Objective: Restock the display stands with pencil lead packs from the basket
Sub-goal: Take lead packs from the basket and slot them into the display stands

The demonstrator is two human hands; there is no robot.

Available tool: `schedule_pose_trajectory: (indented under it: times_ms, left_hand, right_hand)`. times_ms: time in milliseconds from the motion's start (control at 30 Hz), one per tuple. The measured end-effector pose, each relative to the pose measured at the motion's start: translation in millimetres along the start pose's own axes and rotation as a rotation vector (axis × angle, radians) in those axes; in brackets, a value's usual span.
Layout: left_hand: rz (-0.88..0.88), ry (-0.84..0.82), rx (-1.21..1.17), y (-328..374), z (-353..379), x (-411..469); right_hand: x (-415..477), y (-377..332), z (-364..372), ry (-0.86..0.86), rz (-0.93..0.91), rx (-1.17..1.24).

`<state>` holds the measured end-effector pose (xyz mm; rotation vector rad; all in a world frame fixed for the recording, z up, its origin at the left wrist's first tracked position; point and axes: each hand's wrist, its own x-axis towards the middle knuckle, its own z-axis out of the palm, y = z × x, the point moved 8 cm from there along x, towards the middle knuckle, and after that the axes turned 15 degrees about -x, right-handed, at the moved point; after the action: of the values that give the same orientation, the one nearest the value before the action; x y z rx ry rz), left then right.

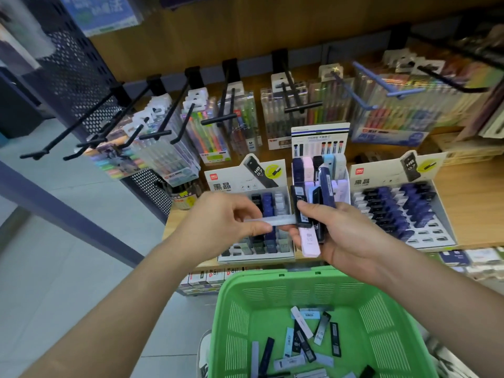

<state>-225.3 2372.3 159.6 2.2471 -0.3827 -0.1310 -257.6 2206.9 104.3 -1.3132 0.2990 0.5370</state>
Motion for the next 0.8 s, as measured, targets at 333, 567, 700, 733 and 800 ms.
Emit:
schedule_pose_trajectory:
  times_ms: [333,567,700,733,800]
  left_hand:
    - [-0.350,-0.042,-0.770,-1.0,67.9,-3.3]
    - [-0.344,-0.023,-0.945,19.0,92.0,14.5]
    - [-0.248,-0.161,-0.771,42.4,98.8,32.9]
    - [-0.231,-0.155,-0.756,47.5,100.1,39.4]
    - [-0.220,-0.097,-0.812,53.6,100.6,54.4]
  right_hand:
    - [-10.3,-10.2,-39.7,0.041,-0.023,-0.144]
    - [-19.3,-11.0,-53.3,-0.003,-0.064,-0.206]
    - [-21.9,-7.9,-72.0,0.048,-0.041,-0.254]
    - [-22.4,-7.8,-78.4,0.066,-0.031,-0.249]
    - [-24.1,-9.2,-93.2,0.112,-0.012,-0.235]
